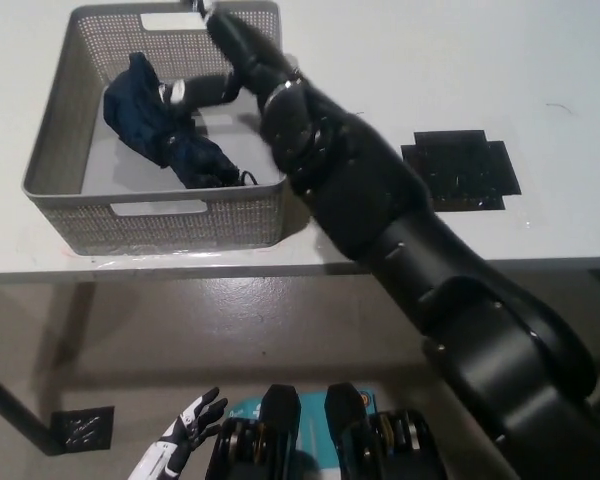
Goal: Use the right hand to pick up a umbrella on the right side and place it into a container on the lft side
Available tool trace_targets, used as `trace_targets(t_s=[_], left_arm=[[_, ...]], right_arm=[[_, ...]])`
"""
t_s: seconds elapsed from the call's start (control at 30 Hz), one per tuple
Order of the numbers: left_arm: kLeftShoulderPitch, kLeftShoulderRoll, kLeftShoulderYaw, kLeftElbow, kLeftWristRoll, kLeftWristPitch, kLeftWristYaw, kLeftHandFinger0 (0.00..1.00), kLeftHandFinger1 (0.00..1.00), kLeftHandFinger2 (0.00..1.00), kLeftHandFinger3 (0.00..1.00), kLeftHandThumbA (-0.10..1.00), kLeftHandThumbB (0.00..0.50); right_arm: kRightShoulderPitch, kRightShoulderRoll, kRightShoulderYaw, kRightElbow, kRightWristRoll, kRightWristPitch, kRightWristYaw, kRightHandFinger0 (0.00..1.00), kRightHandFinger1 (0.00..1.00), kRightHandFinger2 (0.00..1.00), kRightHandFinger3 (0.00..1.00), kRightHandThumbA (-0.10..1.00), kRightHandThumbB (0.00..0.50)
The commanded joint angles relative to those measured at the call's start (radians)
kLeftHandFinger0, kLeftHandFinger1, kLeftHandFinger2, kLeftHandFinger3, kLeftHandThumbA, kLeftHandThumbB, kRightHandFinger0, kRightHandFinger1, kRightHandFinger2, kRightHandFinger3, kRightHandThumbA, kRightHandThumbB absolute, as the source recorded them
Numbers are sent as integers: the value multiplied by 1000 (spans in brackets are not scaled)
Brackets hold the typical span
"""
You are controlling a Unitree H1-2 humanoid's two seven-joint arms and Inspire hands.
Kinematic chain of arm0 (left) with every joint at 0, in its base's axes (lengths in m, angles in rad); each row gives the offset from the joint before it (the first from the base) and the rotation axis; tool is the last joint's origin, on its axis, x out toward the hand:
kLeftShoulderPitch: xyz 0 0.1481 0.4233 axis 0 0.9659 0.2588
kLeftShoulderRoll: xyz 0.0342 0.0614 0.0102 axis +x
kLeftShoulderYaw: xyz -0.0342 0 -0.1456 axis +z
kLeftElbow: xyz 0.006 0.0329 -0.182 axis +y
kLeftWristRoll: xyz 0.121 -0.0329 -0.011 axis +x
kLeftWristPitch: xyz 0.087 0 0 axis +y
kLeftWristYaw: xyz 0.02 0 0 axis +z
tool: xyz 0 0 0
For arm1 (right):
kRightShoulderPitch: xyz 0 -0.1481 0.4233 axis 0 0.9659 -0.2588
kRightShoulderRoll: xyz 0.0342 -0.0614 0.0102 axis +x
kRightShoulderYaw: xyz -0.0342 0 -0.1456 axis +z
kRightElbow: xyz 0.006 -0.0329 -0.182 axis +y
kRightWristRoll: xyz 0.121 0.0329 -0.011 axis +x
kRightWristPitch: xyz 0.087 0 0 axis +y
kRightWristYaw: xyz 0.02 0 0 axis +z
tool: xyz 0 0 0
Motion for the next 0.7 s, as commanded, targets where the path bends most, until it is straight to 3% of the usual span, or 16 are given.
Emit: trace_targets(t_s=[0.0,0.17,0.3,0.47,0.53,0.6,0.67], left_arm=[[-2,28,6,-36,-7,-1,-16,1000,1000,1000,1000,1000,0],[0,35,14,-24,-14,-4,-19,1000,1000,1000,1000,1000,14],[11,40,17,-21,-18,-1,-21,1000,1000,1000,1000,1000,5],[22,41,18,3,-10,-30,-18,1000,1000,1000,1000,1000,6],[9,35,15,20,-11,-37,-19,1000,1000,1000,1000,1000,9],[-1,30,17,29,-10,-31,-14,1000,1000,1000,1000,1000,12],[3,28,22,30,-5,-31,-7,1000,1000,1000,1000,1000,15]], right_arm=[[99,-133,-111,-442,122,3,101,1000,1000,1000,1000,1000,447],[270,-253,-184,-855,180,133,186,1000,1000,1000,1000,1000,456],[452,-317,-264,-1112,286,167,210,1000,1000,1000,1000,1000,443],[728,-351,-322,-1424,442,141,193,1000,1000,1000,1000,1000,400],[814,-367,-310,-1552,444,134,179,1000,1000,1000,1000,1000,415],[889,-371,-295,-1634,449,106,159,1000,1000,1000,1000,1000,475],[975,-367,-266,-1688,446,64,143,1000,1000,1000,1000,1000,468]])
